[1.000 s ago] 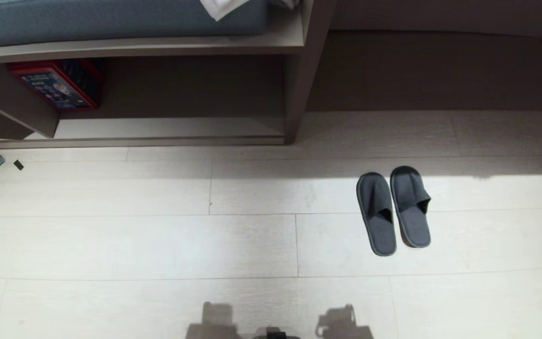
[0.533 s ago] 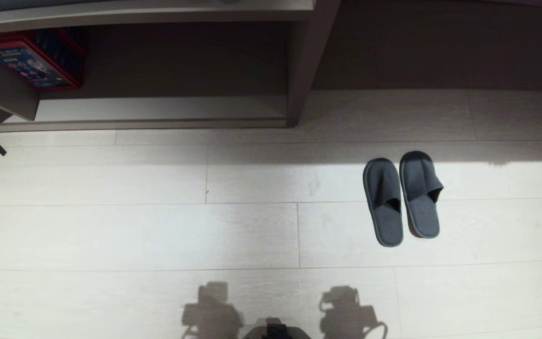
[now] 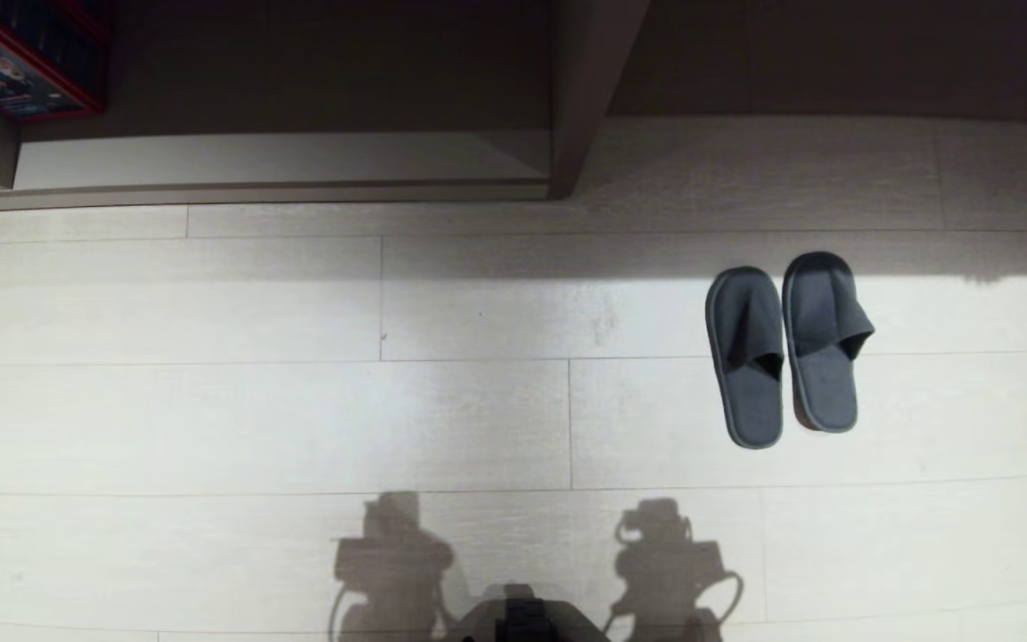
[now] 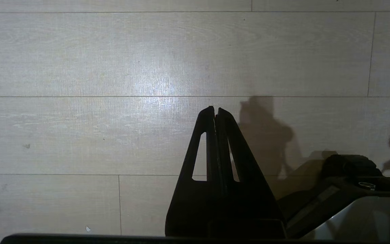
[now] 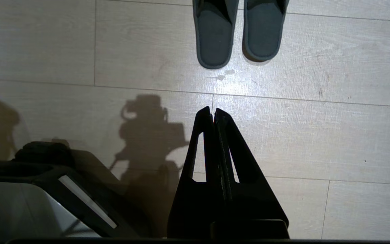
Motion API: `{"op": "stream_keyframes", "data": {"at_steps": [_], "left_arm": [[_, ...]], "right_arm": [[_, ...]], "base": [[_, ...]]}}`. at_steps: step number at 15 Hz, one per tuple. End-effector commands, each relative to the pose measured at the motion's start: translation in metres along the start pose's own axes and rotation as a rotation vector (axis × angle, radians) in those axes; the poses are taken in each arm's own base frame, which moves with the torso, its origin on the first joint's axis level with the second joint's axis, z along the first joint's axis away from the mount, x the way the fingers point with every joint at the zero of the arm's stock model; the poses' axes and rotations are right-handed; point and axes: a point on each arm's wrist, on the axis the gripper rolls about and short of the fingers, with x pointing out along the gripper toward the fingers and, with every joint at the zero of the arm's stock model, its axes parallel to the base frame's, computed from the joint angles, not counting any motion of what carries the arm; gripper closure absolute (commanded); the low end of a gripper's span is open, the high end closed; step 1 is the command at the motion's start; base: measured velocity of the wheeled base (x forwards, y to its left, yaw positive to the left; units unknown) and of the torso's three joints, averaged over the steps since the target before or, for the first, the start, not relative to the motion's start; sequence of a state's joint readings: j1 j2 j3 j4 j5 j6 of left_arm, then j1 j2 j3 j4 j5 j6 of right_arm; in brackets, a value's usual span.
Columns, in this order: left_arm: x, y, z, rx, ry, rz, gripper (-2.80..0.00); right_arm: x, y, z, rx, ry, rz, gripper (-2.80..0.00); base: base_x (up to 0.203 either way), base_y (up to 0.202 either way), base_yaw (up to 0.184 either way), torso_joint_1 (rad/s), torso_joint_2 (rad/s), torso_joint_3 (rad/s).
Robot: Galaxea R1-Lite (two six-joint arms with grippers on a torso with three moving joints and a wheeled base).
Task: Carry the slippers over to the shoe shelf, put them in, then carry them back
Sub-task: Pick up the slippers on the floor
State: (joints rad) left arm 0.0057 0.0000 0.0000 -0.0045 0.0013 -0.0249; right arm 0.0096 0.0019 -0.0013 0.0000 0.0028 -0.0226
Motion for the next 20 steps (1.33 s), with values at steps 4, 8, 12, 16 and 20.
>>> {"op": "stream_keyframes", "data": {"at_steps": [4,8,12,16,20], "left_arm": [[0.0,0.0,0.0,-0.001,0.0,0.002,0.0],[0.0001,0.0,0.0,-0.001,0.001,0.0,0.0],[0.0,0.0,0.0,-0.001,0.0,0.001,0.0],[0.0,0.0,0.0,-0.001,0.0,0.001,0.0],[0.0,0.0,0.0,-0.001,0.0,0.001,0.0]], "right_arm": [[0.0,0.0,-0.0001,0.001,0.001,0.0,0.0],[0.0001,0.0,-0.0005,-0.001,0.002,0.001,0.0],[0.0002,0.0001,-0.0005,-0.004,0.004,0.002,0.0],[0.0002,0.0001,-0.0005,-0.004,0.004,0.002,0.0],[0.0001,0.0001,-0.0005,-0.004,0.002,0.002,0.0]], "base": [[0.0,0.0,0.0,0.0,0.0,-0.194],[0.0,0.0,0.0,0.004,0.0,-0.194],[0.0,0.0,0.0,0.001,0.0,-0.2],[0.0,0.0,0.0,0.0,0.0,-0.194],[0.0,0.0,0.0,0.001,0.0,-0.196]]}}
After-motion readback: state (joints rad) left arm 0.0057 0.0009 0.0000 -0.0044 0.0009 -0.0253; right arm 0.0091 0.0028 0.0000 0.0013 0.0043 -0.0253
